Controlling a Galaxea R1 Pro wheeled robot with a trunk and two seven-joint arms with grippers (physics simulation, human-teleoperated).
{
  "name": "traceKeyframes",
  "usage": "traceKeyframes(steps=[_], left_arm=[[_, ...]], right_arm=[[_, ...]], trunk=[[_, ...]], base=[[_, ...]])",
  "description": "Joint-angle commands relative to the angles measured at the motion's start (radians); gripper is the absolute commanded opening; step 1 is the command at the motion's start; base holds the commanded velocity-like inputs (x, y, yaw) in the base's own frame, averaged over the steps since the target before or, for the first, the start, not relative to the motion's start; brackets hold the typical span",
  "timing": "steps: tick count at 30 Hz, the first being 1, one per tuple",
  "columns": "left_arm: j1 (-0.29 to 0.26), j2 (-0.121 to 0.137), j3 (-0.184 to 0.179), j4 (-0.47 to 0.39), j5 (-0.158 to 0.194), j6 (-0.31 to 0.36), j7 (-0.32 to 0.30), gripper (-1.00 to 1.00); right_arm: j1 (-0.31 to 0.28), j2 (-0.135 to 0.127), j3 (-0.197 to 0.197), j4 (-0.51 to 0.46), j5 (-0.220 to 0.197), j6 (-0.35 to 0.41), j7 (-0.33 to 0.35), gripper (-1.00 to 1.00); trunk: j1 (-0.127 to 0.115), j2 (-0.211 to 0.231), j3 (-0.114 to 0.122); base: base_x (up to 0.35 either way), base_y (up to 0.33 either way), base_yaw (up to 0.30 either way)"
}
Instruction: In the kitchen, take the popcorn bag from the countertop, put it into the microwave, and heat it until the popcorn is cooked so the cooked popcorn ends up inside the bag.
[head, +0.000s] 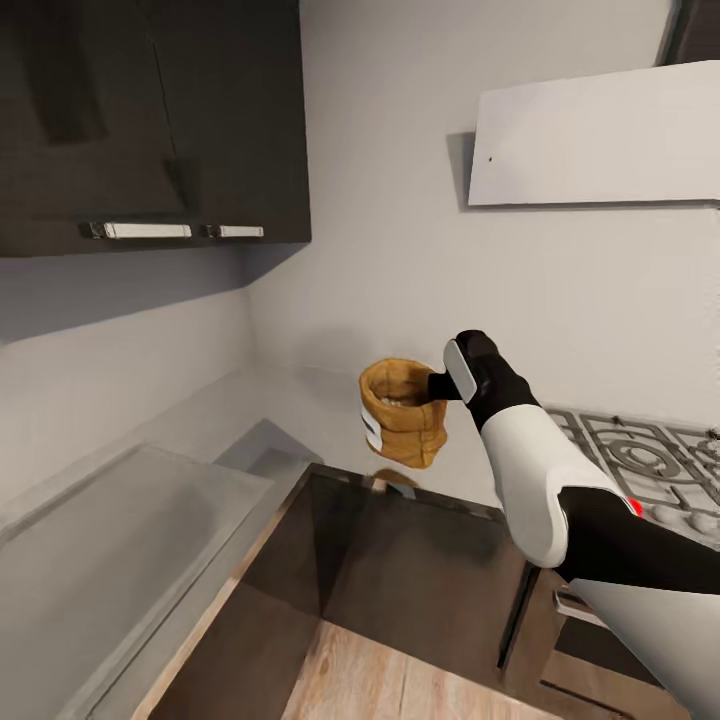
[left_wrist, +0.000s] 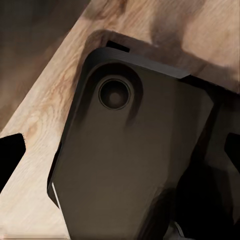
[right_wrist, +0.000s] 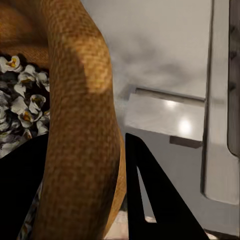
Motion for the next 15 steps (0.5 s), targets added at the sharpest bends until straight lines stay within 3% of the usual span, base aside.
traceKeyframes(steps=[1, 15], left_arm=[[0.000, 0.000, 0.000, -0.001, 0.005, -0.001, -0.002, 1.00], [0.001, 0.000, 0.001, 0.001, 0.012, -0.005, -0.001, 1.00]], right_arm=[[-0.001, 0.001, -0.005, -0.001, -0.006, 0.002, -0.007, -1.00], [-0.001, 0.001, -0.003, -0.001, -0.006, 0.002, -0.006, -1.00]], trunk=[[-0.001, -0.001, -0.001], [-0.001, -0.001, -0.001]], base=[[-0.346, 0.000, 0.000], [-0.347, 0.000, 0.000]])
